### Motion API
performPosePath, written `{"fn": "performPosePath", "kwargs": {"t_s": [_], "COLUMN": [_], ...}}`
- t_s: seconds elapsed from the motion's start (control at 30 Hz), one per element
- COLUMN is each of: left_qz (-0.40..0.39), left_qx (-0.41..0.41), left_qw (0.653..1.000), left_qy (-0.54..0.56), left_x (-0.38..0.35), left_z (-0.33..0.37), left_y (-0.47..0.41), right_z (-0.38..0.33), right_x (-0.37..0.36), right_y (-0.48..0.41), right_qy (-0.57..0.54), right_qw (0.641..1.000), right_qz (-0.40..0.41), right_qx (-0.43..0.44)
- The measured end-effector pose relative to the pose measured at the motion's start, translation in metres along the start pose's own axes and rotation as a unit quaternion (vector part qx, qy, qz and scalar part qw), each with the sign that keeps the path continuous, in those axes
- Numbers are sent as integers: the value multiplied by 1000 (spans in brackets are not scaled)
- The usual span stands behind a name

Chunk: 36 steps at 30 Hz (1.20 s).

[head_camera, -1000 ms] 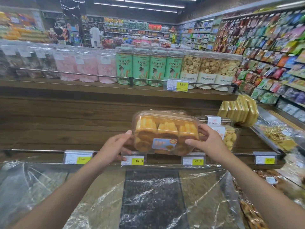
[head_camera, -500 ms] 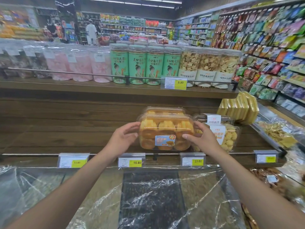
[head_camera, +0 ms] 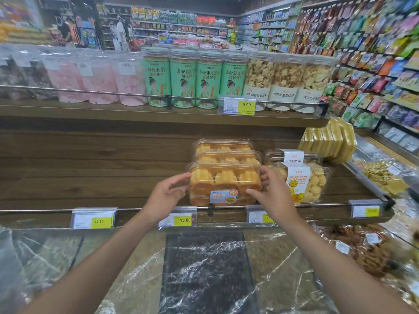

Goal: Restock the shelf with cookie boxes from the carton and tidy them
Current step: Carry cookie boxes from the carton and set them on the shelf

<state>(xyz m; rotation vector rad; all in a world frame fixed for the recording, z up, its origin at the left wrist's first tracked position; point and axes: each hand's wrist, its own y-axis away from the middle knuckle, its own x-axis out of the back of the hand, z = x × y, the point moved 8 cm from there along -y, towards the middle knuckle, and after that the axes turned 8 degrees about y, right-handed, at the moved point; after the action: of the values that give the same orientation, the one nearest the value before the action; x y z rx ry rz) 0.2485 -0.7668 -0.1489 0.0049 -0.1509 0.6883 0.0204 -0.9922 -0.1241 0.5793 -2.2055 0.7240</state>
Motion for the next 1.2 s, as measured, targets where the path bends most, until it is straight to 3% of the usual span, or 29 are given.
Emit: {"fn": "performPosePath", "kwargs": {"t_s": [0.57, 0.77, 0.93, 1.2], "left_qz": [-27, -21, 4, 111], "left_qx": [-24, -57, -110, -68], "left_qw": [999, 992, 946, 844], "left_qy": [-24, -113, -303, -521], "left_x": [-8, 6, 49, 179], "left_z": [-7, 7, 9, -14], "left_y": [8, 39, 83, 207], "right_z": [-11, -49, -106, -237], "right_x": [16, 24, 10, -66], "right_y": [21, 41, 66, 141], "right_qy": [74, 166, 204, 219], "right_qw": [997, 985, 972, 945], "right_qz": [3, 3, 7, -42], "right_qx": [14, 46, 119, 241]}}
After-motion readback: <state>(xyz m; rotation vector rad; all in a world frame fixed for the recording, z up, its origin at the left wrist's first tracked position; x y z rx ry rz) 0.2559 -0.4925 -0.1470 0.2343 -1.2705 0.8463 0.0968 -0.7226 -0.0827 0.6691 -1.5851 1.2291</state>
